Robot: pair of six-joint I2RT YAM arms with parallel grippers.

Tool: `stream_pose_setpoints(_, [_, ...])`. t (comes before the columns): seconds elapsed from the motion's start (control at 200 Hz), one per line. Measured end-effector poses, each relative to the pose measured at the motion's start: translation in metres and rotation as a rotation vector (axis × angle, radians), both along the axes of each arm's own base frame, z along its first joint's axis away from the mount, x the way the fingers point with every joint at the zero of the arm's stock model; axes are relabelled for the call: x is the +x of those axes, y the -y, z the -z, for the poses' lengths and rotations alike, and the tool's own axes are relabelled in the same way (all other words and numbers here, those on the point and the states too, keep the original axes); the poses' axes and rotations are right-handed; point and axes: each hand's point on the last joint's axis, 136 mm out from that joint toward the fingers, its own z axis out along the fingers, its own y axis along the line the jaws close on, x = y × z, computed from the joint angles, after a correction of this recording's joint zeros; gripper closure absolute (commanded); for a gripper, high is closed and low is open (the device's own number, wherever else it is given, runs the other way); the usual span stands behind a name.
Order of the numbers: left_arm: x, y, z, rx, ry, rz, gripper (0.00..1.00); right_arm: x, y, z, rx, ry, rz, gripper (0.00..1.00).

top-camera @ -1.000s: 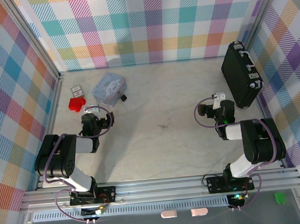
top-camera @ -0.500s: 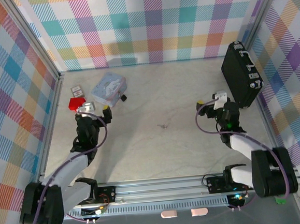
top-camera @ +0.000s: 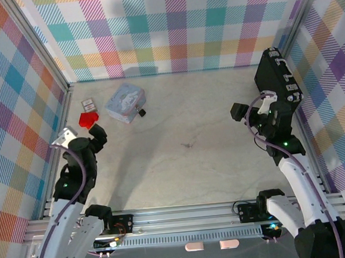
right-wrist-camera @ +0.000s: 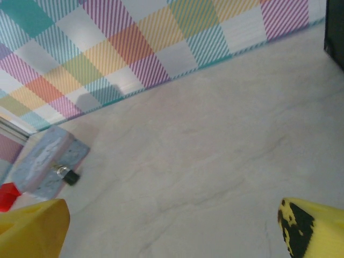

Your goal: Unlock a padlock with a key

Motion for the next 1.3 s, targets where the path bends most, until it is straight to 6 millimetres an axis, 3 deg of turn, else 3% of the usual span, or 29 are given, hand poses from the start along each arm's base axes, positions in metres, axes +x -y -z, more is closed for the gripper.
stream_pose_setpoints(0.095, [-0.008,0.001,0.002,-0.030,-0.047,0.005,0.00,-0.013,-0.007,0.006,0.042,-0.057,-0.030,0.01])
stream_pose_setpoints(0.305, [-0.012,0.033,0.043,-0.082,-0.220,0.178,0.00,-0.021,-0.018,0.009,0.072,-0.198,-0.063,0.03])
stream_pose_setpoints(0.395, [-0.012,0.049,0.061,-0.106,-0.273,0.252,0.00,-0.028,-0.038,0.018,0.047,-0.255,-0.106,0.01])
stream_pose_setpoints(0.545, [-0.016,0.098,0.096,-0.093,-0.370,0.447,0.00,-0.052,-0.086,0.049,0.001,-0.394,-0.225,0.01])
stream_pose_setpoints(0.695, [-0.025,0.149,0.123,-0.028,-0.447,0.638,0.00,-0.063,-0.109,0.079,-0.022,-0.523,-0.233,0.03])
stream_pose_setpoints(0.8, [-0.031,0.171,0.141,0.019,-0.484,0.724,0.00,-0.067,-0.121,0.104,-0.035,-0.620,-0.206,0.06])
stream_pose_setpoints(1.05, [-0.030,0.180,0.153,0.085,-0.444,0.798,0.00,-0.069,-0.151,0.152,-0.073,-0.775,-0.163,0.16])
stream_pose_setpoints(1.3, [-0.031,0.182,0.140,0.079,-0.328,0.833,0.00,-0.034,-0.186,0.167,-0.108,-0.839,-0.179,0.28])
